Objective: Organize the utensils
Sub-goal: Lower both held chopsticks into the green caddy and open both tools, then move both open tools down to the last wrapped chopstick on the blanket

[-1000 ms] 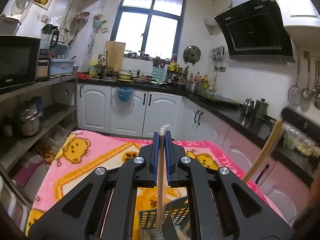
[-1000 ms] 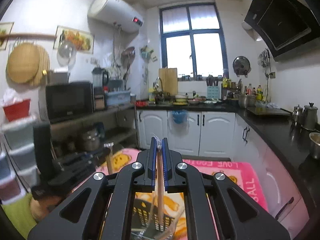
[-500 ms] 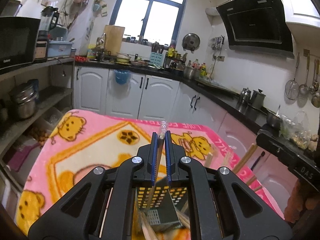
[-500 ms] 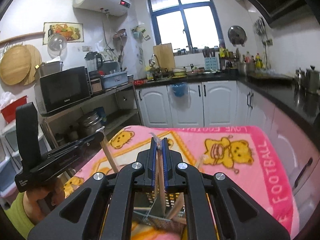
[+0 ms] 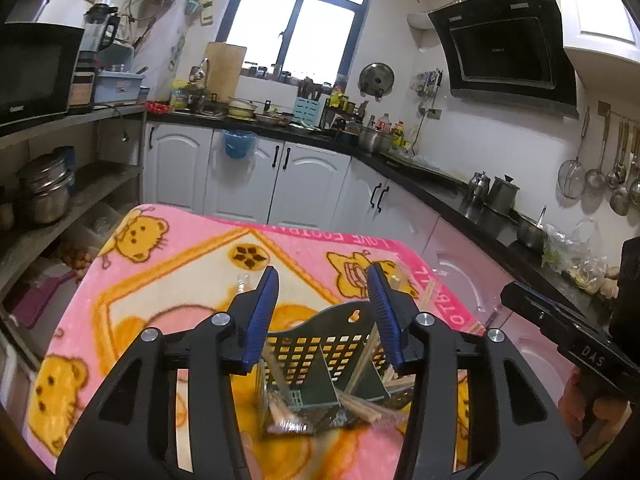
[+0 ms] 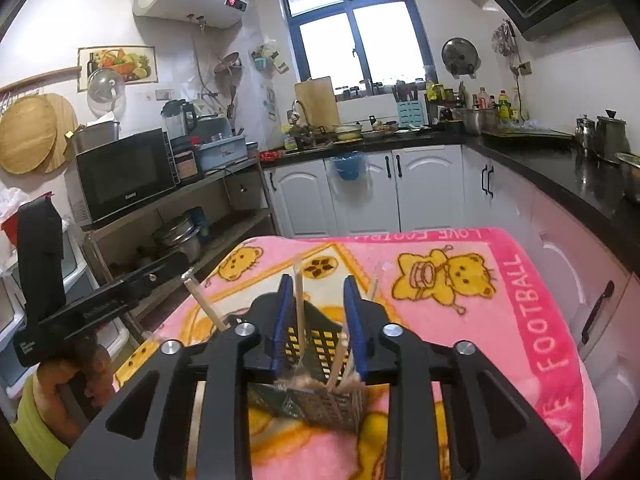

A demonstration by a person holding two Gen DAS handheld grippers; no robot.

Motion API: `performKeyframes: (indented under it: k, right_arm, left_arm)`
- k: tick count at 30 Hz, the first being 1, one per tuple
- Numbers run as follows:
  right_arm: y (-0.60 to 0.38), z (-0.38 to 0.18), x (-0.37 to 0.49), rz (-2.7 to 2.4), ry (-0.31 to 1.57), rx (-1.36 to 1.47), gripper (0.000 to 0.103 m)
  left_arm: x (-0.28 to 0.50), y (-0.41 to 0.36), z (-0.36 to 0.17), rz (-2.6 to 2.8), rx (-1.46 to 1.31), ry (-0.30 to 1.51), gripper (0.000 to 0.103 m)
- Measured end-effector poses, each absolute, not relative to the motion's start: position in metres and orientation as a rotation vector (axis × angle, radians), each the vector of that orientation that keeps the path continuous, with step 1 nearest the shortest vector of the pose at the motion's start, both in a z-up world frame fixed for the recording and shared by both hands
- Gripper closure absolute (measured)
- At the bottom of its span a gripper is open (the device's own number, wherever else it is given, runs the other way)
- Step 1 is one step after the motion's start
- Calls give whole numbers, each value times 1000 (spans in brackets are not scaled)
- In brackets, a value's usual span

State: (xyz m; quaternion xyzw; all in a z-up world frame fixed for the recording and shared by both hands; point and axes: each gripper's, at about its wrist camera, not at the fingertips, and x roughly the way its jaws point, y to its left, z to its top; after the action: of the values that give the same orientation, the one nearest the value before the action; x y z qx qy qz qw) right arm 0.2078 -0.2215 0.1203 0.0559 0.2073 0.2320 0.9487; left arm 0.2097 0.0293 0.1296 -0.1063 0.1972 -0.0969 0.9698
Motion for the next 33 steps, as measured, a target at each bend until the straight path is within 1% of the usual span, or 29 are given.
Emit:
performKeyframes:
  k: [2,4,6,10,11,14,16,19,23,28,33]
  right_arm:
    - [-223,121,203,473,425,115,75]
    - [-225,121,199,477,430,117,69]
    - [-227,120,193,476,440,126,66]
    - [-233,115,180,474,449,132,58]
    - [-234,114,177,470,454,132,58]
    - [-239,110,168,470,460,138,55]
    - [-241,109,163,461,462,140,51]
    - [-243,104,156,458,470,137,48]
    - [-243,95,148,455,489,131,46]
    - [-244,83,139,449,510,126,41]
    - [-249,67,136,435,548,126,41]
  left_arm:
    - [203,30,130,-195,-215,402,58]
    - [198,29,131,-201,-214,410,53]
    - [190,26,132,-207,-204,419,44]
    - [172,24,130,-220,-194,414,37]
    - [169,24,129,-218,-193,413,33]
    - [159,22,125,-223,-189,416,30]
    - [152,20,122,-228,-197,416,25]
    - [144,17,115,-231,-198,422,21]
    - [135,13,102,-237,-214,440,12]
    - [128,9,89,-210,-205,457,11]
    - [129,9,71,-209,-225,513,11]
